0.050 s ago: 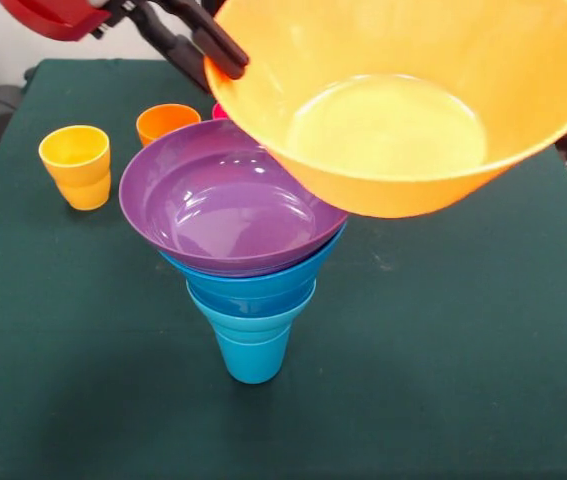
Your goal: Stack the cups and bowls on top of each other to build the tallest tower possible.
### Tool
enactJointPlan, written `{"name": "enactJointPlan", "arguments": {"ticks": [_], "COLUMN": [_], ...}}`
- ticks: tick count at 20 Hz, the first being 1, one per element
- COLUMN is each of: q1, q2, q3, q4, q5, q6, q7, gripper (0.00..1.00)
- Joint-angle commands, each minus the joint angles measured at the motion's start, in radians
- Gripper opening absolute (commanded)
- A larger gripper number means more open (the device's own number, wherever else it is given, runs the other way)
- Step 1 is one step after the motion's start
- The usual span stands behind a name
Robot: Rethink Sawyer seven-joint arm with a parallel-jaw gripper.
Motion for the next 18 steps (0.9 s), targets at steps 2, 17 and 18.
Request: {"name": "enactJointPlan", "arguments": {"ticks": [2,17,18], "q1": [0.005,-0.024,-0.026], "q2": [0.002,0.016,0.019], "q3": [0.03,0.027,0.028], "q4": [-0.058,-0.077,-0.081], "q5": [-0.075,-0.102,-0.104], "q6": [0.129,0.16,0.164], "q7": [-0.406,-0.518,-0.527], "gripper": [0.0,0.0,0.0]}}
